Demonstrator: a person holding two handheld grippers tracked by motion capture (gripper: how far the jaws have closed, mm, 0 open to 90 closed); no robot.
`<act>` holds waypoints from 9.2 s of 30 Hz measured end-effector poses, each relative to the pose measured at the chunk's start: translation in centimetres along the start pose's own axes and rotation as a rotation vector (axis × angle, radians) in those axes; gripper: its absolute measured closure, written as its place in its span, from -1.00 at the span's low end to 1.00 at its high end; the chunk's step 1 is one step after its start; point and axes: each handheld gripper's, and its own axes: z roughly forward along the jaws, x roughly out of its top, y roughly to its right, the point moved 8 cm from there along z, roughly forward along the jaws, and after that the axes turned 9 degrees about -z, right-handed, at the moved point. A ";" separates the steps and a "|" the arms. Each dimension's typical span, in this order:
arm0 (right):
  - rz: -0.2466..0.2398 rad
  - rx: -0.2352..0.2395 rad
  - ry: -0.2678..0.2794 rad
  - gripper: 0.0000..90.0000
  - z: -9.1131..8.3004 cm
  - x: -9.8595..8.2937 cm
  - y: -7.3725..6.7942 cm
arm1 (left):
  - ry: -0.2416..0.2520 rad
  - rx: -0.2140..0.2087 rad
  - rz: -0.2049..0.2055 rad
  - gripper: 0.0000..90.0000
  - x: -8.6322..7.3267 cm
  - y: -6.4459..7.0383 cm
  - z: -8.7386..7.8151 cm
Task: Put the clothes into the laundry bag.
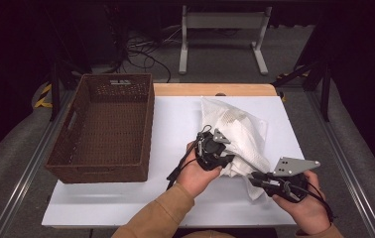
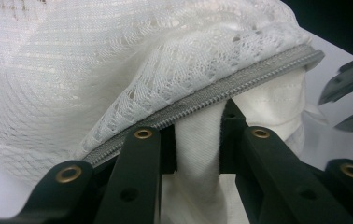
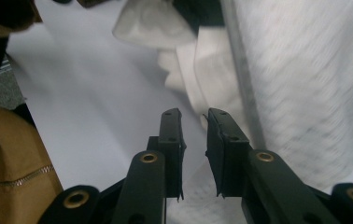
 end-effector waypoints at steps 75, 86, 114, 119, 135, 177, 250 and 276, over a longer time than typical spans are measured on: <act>-0.122 0.294 -0.243 1.00 5.3 -3.5 -4.9 | -0.025 0.086 -0.004 0.67 0.7 -2.3 4.6; -0.156 0.315 -0.253 1.00 4.9 -3.6 -5.5 | 0.002 0.142 -0.010 0.65 1.3 -4.4 7.1; -0.043 0.121 -0.047 0.55 1.6 -1.2 -1.5 | -0.119 -0.019 0.073 0.14 -3.4 -0.2 -0.4; -0.030 0.074 -0.007 0.54 0.7 -0.4 -0.3 | -0.132 0.019 0.107 0.14 -4.5 -0.5 -1.1; -0.018 -0.052 -0.005 0.33 1.2 0.6 2.1 | -0.189 0.063 0.080 0.04 -6.5 -2.1 -0.7; -0.019 0.019 0.026 0.99 1.4 2.2 2.4 | -0.133 0.133 0.167 0.91 -2.4 -1.4 6.9; 0.005 0.027 0.002 0.98 1.4 1.3 2.8 | -0.178 0.063 0.137 1.00 -9.7 -3.9 -5.4; -0.054 0.159 -0.291 1.00 5.7 -3.0 0.1 | -0.257 -0.006 0.105 0.91 -14.0 -3.3 -7.4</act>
